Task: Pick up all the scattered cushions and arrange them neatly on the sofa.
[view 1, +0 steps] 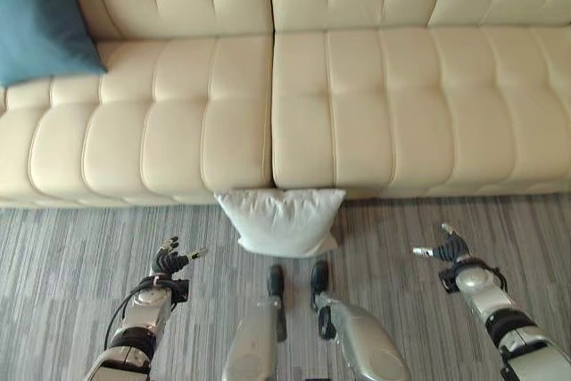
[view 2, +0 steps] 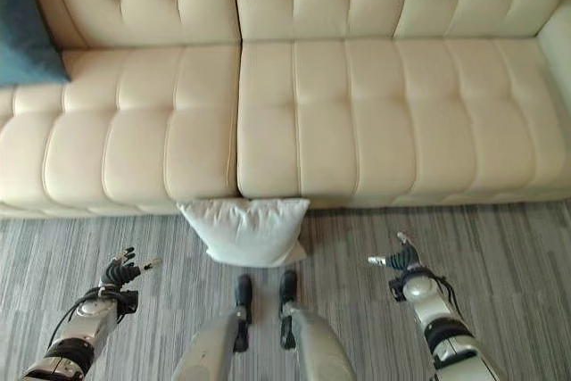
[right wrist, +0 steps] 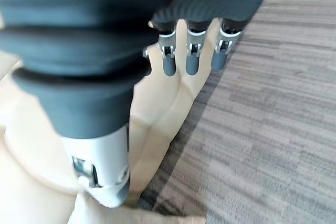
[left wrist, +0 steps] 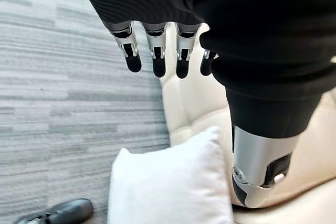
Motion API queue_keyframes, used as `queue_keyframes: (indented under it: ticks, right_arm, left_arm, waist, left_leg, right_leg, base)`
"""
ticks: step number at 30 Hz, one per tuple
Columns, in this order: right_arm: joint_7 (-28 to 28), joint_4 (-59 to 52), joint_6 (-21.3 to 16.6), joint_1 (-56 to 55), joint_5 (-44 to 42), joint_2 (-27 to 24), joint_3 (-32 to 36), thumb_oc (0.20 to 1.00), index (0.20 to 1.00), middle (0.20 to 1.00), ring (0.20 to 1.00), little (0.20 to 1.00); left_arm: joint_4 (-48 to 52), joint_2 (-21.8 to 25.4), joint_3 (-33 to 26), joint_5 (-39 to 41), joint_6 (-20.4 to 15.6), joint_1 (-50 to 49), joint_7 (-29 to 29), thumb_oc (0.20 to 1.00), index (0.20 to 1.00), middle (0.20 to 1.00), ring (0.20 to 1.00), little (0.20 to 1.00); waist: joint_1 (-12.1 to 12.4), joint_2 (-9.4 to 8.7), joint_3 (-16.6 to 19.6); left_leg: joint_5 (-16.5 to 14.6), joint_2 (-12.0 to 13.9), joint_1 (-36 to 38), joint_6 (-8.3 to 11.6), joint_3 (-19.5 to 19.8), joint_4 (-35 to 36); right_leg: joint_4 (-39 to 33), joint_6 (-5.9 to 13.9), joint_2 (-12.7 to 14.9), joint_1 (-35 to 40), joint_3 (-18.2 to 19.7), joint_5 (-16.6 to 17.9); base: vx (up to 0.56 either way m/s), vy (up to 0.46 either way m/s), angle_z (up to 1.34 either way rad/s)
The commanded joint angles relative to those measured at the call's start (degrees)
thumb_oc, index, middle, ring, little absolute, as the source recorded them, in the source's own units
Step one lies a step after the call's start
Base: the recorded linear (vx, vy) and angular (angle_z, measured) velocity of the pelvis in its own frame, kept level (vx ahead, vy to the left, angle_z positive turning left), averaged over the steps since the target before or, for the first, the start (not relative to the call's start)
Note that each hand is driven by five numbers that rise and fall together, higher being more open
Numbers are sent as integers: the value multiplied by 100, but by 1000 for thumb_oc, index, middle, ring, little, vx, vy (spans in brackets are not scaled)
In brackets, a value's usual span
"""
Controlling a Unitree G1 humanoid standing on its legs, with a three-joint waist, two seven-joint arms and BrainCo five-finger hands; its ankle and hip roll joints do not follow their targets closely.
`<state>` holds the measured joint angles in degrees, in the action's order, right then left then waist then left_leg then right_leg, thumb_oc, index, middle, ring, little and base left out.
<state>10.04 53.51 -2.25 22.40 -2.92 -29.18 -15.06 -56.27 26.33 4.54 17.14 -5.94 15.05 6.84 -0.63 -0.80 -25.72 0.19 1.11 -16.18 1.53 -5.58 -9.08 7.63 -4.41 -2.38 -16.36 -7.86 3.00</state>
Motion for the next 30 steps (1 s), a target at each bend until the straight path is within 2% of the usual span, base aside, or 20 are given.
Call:
queue_keyframes:
  ticks: [1, 3, 5, 6, 7, 8, 11, 12, 14, 15, 16, 17, 18, 20, 23, 25, 30]
  right_arm:
    - [182, 115, -101, -50, -233, -59, -170, 1000, 1000, 1000, 1000, 1000]
    - [194, 206, -100, 92, -250, -42, -249, 1000, 1000, 1000, 1000, 1000]
    - [242, 461, -96, 576, -410, -100, -414, 1000, 1000, 1000, 1000, 1000]
    - [315, 581, -115, 960, -603, -210, -516, 1000, 1000, 1000, 1000, 1000]
    - [315, 583, -118, 976, -606, -211, -513, 1000, 1000, 1000, 1000, 1000]
    - [352, 673, -112, 1127, -677, -247, -559, 1000, 1000, 1000, 1000, 1000]
    - [483, 932, -137, 1814, -986, -418, -718, 1000, 1000, 1000, 1000, 1000]
    - [549, 1002, -162, 2194, -1181, -504, -738, 1000, 1000, 1000, 1000, 1000]
    - [620, 1000, -232, 2535, -1394, -593, -771, 1000, 1000, 1000, 1000, 1000]
    - [618, 1005, -234, 2543, -1398, -595, -772, 1000, 1000, 1000, 1000, 1000]
    - [710, 877, -320, 2839, -1588, -653, -785, 1000, 1000, 1000, 1000, 1000]
    - [709, 879, -319, 2845, -1590, -656, -785, 1000, 1000, 1000, 1000, 1000]
    - [802, 701, -424, 3086, -1736, -610, -860, 1000, 1000, 1000, 1000, 1000]
    - [866, 611, -458, 3185, -1786, -602, -879, 1000, 1000, 1000, 1000, 1000]
    - [1036, 566, -532, 3622, -1978, -466, -1047, 1000, 1000, 1000, 1000, 1000]
    - [1216, 639, -591, 4238, -2330, -149, -1143, 1000, 1000, 1000, 1000, 1000]
    - [1288, 446, -802, 4754, -2825, 656, -1482, 1000, 1000, 1000, 1000, 1000]
  left_arm:
    - [25, 415, 280, 92, -243, -30, 129, 1000, 1000, 1000, 1000, 1000]
    - [-46, 473, 333, 116, -251, 115, 132, 1000, 1000, 1000, 1000, 1000]
    - [-286, 683, 480, 261, -259, 639, 165, 1000, 1000, 1000, 1000, 1000]
    - [-375, 848, 582, 478, -281, 1059, 202, 1000, 1000, 1000, 1000, 1000]
    - [-378, 852, 579, 480, -283, 1076, 202, 1000, 1000, 1000, 1000, 1000]
    - [-458, 926, 634, 548, -287, 1241, 203, 1000, 1000, 1000, 1000, 1000]
    - [-631, 1160, 809, 812, -320, 1915, 235, 1000, 1000, 1000, 1000, 1000]
    - [-669, 1251, 902, 909, -330, 2276, 226, 1000, 1000, 1000, 1000, 1000]
    - [-637, 1308, 1034, 968, -344, 2586, 207, 1000, 1000, 1000, 1000, 1000]
    - [-642, 1307, 1036, 969, -344, 2596, 205, 1000, 1000, 1000, 1000, 1000]
    - [-460, 1348, 1206, 990, -392, 2848, 225, 1000, 1000, 1000, 1000, 1000]
    - [-462, 1346, 1208, 991, -390, 2856, 226, 1000, 1000, 1000, 1000, 1000]
    - [-290, 1332, 1412, 985, -425, 3108, 248, 1000, 1000, 1000, 1000, 1000]
    - [-227, 1291, 1463, 970, -424, 3176, 264, 1000, 1000, 1000, 1000, 1000]
    - [-159, 1151, 1810, 922, -440, 3639, 352, 1000, 1000, 1000, 1000, 1000]
    - [-189, 931, 2232, 832, -424, 4414, 532, 1000, 1000, 1000, 1000, 1000]
    - [-375, 520, 2527, 801, -415, 5155, 815, 1000, 1000, 1000, 1000, 1000]
  waist:
    - [90, -160, 331]
    - [87, -152, 273]
    - [71, -133, 76]
    - [55, -94, -41]
    - [42, -116, -42]
    - [37, -88, -101]
    - [-41, -43, -324]
    - [-82, -5, -375]
    - [-124, 35, -382]
    - [-122, 39, -363]
    - [-157, 71, -380]
    - [-156, 76, -355]
    - [-171, 97, -304]
    - [-167, 109, -297]
    - [-161, 157, -256]
    - [-123, 230, -250]
    - [-75, 247, -158]
  left_leg:
    - [-524, -140, -317, -79, -83, -601]
    - [-520, -161, -421, -88, -93, -649]
    - [-533, -246, -874, -121, -109, -935]
    - [-720, -233, -1226, -96, -75, -1221]
    - [-554, -248, -1317, -131, -119, -1196]
    - [-745, -234, -1440, -104, -73, -1353]
    - [-791, -181, -2227, -100, -95, -1815]
    - [-831, -166, -2775, -91, -74, -2104]
    - [-902, -116, -3328, -78, -37, -2420]
    - [-910, -112, -3368, -78, -36, -2444]
    - [-971, -116, -3840, -85, -11, -2672]
    - [-980, -113, -3886, -86, -10, -2698]
    - [-1065, -129, -4276, -123, 3, -2954]
    - [-1117, -128, -4436, -145, 2, -3112]
    - [-1259, -184, -4829, -209, 32, -3425]
    - [-1395, -233, -5278, -251, 61, -3724]
    - [-1442, -268, -5657, -271, 102, -4026]
  right_leg:
    - [375, 1005, 867, -282, 403, -278]
    - [459, 1013, 887, -411, 425, -275]
    - [754, 991, 958, -879, 474, -288]
    - [1060, 1001, 944, -1248, 577, -472]
    - [1012, 970, 972, -1324, 558, -326]
    - [1181, 981, 929, -1446, 611, -501]
    - [1568, 934, 960, -2174, 657, -564]
    - [1834, 896, 969, -2704, 678, -622]
    - [2116, 866, 984, -3227, 729, -716]
    - [2134, 865, 982, -3265, 729, -722]
    - [2407, 868, 985, -3721, 769, -781]
    - [2430, 868, 984, -3766, 769, -790]
    - [2680, 838, 958, -4150, 836, -888]
    - [2803, 823, 967, -4302, 866, -932]
    - [3154, 797, 945, -4754, 951, -1068]
    - [3536, 765, 957, -5208, 972, -1221]
    - [3847, 723, 917, -5609, 927, -1301]
  base:
    - [-196, 146, -3]
    - [-83, 61, -4]
    - [-142, 92, -2]
    - [-156, 58, -1]
    - [-57, 48, 3]
    - [-77, 26, 10]
    - [-87, 28, 12]
    - [-69, 32, 0]
    - [-13, 30, 6]
    - [28, 20, 14]
    - [28, 4, 8]
    - [69, 23, 2]
    - [68, 19, -2]
    - [74, 3, -3]
    - [88, -9, 2]
    - [94, -42, 15]
    - [47, -41, 4]
